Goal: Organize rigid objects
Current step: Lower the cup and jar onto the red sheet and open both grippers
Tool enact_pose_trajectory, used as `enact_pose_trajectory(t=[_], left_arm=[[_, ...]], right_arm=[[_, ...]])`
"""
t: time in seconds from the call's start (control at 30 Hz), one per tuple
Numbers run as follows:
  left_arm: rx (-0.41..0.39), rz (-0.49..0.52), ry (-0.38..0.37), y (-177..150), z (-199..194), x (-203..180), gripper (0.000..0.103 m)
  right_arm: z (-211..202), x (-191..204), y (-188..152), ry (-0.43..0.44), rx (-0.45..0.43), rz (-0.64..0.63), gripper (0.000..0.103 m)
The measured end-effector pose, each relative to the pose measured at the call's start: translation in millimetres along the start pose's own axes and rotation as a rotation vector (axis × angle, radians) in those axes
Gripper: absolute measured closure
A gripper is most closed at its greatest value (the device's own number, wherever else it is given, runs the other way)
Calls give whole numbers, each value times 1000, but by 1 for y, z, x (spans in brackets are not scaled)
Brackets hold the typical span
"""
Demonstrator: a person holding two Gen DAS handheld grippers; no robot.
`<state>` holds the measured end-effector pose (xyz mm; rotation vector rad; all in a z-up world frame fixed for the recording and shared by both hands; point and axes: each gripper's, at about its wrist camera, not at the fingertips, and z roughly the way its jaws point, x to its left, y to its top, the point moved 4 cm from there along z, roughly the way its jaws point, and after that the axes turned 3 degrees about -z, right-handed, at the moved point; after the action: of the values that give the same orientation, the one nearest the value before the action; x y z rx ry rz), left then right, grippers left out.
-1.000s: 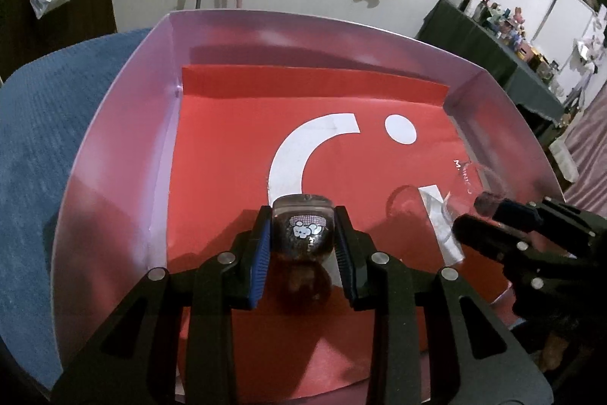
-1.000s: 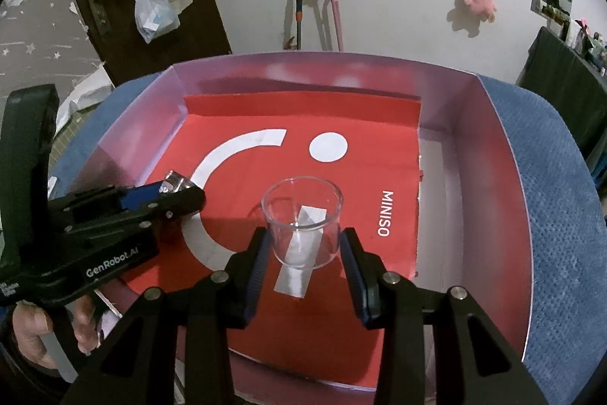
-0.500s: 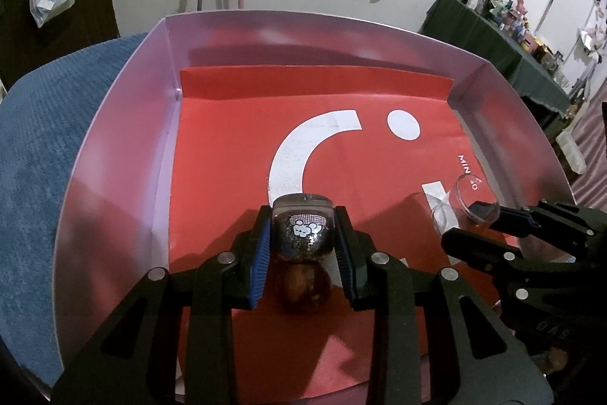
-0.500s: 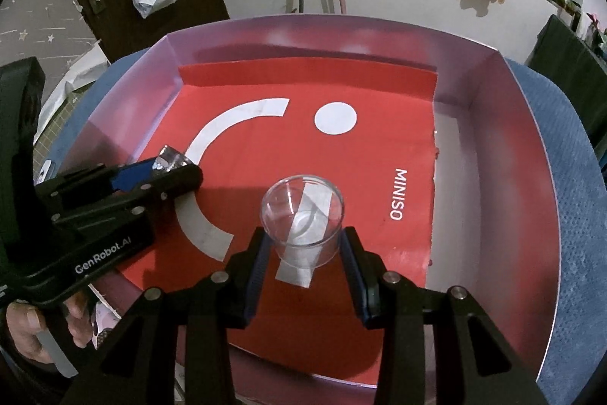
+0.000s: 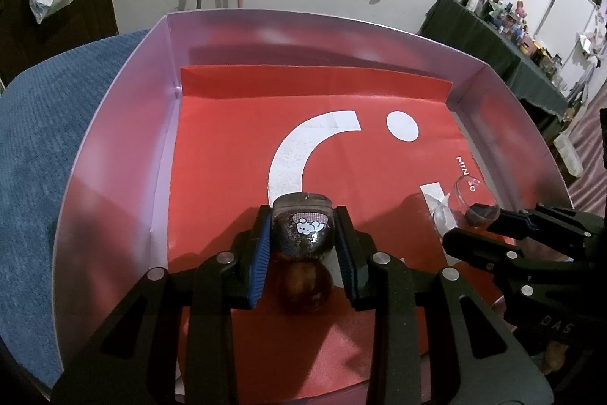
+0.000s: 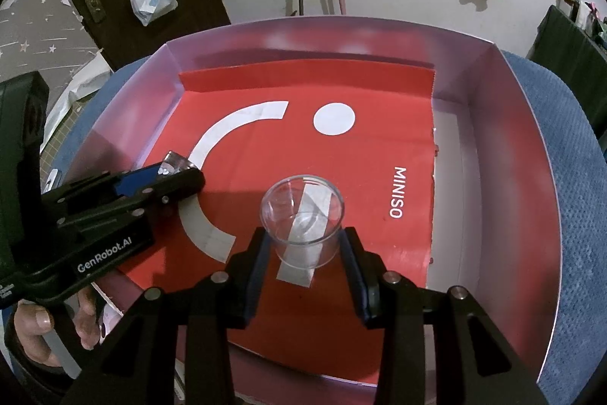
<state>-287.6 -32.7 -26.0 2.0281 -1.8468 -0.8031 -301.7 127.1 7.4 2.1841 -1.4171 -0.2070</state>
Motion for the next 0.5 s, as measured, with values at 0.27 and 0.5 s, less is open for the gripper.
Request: enact_pose_trajectory(t=[0.27, 0.5], left_arm=[[0, 2, -3, -2, -4, -2, 25], [-24, 4, -7, -2, -14, -5, 23]], right_arm=[[-3, 0, -2, 7, -12, 2, 46], [-9, 1, -8, 6, -31, -3, 38]])
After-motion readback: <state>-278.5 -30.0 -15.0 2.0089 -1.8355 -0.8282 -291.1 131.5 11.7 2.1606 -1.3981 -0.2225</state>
